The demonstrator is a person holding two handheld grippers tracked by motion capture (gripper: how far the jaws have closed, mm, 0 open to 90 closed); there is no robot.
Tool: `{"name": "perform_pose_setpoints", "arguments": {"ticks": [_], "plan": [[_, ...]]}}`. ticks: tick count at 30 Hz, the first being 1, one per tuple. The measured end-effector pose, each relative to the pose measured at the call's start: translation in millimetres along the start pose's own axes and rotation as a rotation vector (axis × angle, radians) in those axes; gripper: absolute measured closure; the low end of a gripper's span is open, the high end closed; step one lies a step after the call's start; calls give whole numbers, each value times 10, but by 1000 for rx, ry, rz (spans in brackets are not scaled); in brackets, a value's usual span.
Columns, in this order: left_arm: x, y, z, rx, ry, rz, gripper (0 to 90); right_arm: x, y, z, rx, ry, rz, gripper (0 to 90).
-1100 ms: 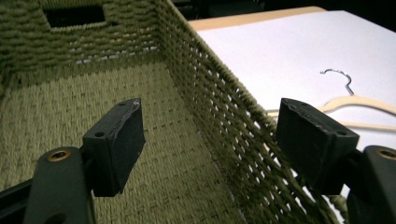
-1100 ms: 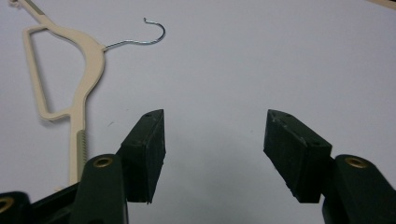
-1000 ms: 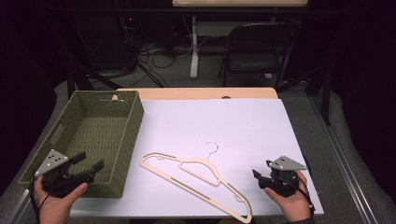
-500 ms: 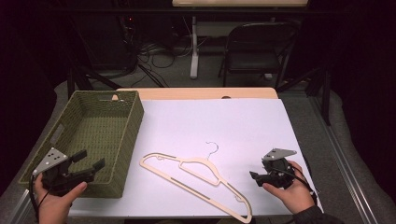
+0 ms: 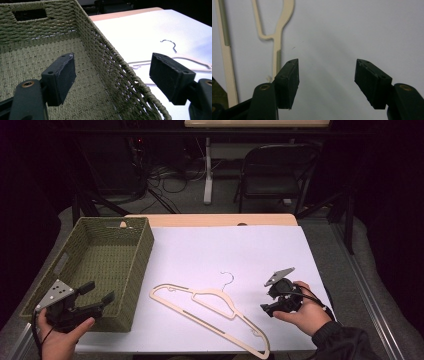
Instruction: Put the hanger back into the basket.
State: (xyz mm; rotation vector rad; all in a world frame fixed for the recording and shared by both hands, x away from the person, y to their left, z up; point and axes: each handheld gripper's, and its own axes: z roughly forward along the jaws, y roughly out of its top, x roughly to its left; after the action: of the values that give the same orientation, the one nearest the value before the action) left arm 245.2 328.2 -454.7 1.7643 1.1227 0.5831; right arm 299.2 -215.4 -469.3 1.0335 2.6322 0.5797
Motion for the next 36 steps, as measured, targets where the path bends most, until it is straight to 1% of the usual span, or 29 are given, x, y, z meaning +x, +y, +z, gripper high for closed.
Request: {"name": "perform_pose_setpoints", "arguments": {"ticks": [1,4,5,6,7,8,9,11,12,13,14,15,16,18,19,21,22,23,24,25,26,27,28,29,32,36], "plan": [[-1,-1,4,0,0,1,213,8,25,-7,29,4,-18,366],[17,-10,10,12,5,1,213,26,102,-17,77,20,-44,372],[17,-10,10,12,5,1,213,32,130,-19,86,27,-51,372],[25,-16,9,12,3,-6,213,38,151,-6,71,32,-58,372],[30,-17,8,13,3,-7,213,42,187,-18,92,34,-71,373],[30,-17,8,13,3,-7,213,47,229,-40,125,28,-85,374],[34,-19,8,14,5,-9,213,52,263,-44,127,28,-96,379],[35,-22,9,15,1,-9,213,60,339,-55,157,37,-117,394],[35,-22,9,15,1,-9,213,61,371,-48,157,39,-125,398],[34,-24,11,16,-1,-11,213,63,409,-55,180,49,-130,401],[32,-25,13,17,-3,-11,213,69,438,-51,177,46,-138,406],[33,-26,14,19,-4,-10,213,69,467,-48,179,65,-139,420],[33,-26,14,19,-4,-10,213,71,499,-57,201,62,-145,423],[33,-29,13,21,-5,-11,213,73,540,-50,212,74,-148,429],[33,-28,14,20,-5,-13,214,74,558,-50,233,78,-153,430],[31,-26,12,19,-7,-14,214,73,578,-32,254,79,-160,446],[32,-26,12,20,-7,-12,214,75,586,-24,262,78,-159,451],[32,-26,12,21,-7,-11,214,68,590,-8,261,88,-158,453],[32,-26,12,21,-7,-11,214,53,600,-2,293,101,-155,454],[31,-26,16,22,-8,-13,214,44,598,19,302,117,-136,469],[32,-26,18,21,-8,-13,214,40,602,22,319,112,-141,490],[32,-26,20,21,-8,-13,214,36,599,34,317,106,-152,507],[32,-26,20,21,-8,-13,215,29,604,38,336,105,-157,518],[30,-25,24,26,-6,-12,215,29,601,56,333,99,-155,525],[23,-20,31,29,-11,-9,215,39,621,102,358,108,-148,523],[10,-12,36,29,-13,-5,215,103,683,168,358,100,-174,517]]}}
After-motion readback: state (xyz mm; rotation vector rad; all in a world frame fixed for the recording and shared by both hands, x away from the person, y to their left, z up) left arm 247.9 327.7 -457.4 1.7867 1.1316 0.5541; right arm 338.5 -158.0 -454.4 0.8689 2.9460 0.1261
